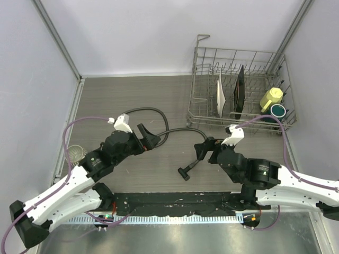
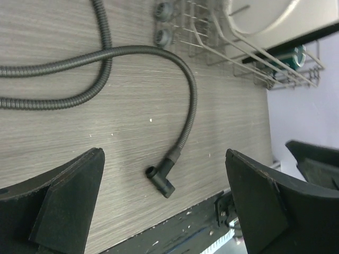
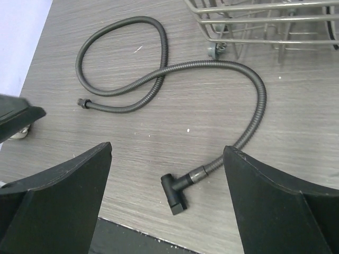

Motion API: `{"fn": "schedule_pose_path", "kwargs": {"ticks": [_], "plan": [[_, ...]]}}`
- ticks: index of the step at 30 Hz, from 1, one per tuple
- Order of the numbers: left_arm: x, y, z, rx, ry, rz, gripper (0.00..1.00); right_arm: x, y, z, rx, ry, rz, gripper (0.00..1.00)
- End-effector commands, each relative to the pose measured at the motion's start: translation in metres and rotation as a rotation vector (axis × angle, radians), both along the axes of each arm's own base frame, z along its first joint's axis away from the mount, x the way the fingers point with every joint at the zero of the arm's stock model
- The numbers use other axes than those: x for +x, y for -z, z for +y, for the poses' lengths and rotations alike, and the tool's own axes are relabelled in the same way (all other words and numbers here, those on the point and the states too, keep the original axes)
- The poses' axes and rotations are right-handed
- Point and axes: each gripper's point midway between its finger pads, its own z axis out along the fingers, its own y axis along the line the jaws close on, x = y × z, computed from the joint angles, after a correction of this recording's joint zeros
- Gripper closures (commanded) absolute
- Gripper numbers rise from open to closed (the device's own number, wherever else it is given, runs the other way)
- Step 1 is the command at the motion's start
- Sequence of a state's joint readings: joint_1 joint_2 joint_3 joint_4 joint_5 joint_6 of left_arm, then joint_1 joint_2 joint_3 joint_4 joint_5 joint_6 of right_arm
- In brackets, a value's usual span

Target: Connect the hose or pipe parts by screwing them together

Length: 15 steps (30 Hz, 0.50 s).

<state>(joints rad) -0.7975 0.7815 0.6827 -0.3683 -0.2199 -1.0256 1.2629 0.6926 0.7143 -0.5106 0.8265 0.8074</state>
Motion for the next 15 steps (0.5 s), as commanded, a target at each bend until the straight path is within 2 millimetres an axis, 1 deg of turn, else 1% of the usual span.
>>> {"fn": "schedule_pose_path", "kwargs": {"ticks": [1, 2, 3, 6, 7, 10, 12, 15], "plan": [[-0.02, -0.055, 0.001, 0.01, 0.18, -0.23, 0.0, -0.011, -0.013, -0.025, 0.056, 0.071, 0.097, 0.08], [-0.023, -0.061, 0.003, 0.005, 0.195, -0.259, 0.0, -0.011, -0.014, -0.028, 0.043, 0.072, 0.098, 0.07], [-0.031, -0.075, 0.009, -0.017, 0.207, -0.315, 0.0, -0.011, -0.016, -0.031, 0.037, 0.077, 0.096, 0.06], [-0.039, -0.091, 0.021, -0.021, 0.21, -0.402, 0.0, -0.01, -0.02, -0.038, 0.006, 0.09, 0.078, 0.04], [-0.043, -0.099, 0.029, -0.035, 0.197, -0.435, 0.0, -0.009, -0.027, -0.038, 0.023, 0.096, 0.073, 0.04], [-0.051, -0.109, 0.041, -0.064, 0.172, -0.479, 0.0, -0.006, -0.037, -0.045, 0.035, 0.131, 0.055, 0.02], [-0.053, -0.112, 0.045, -0.075, 0.161, -0.495, 0.0, -0.002, -0.04, -0.049, 0.021, 0.151, 0.027, 0.01], [-0.055, -0.117, 0.053, -0.091, 0.139, -0.516, 0.0, -0.002, -0.052, -0.042, 0.005, 0.091, -0.011, 0.01]]}}
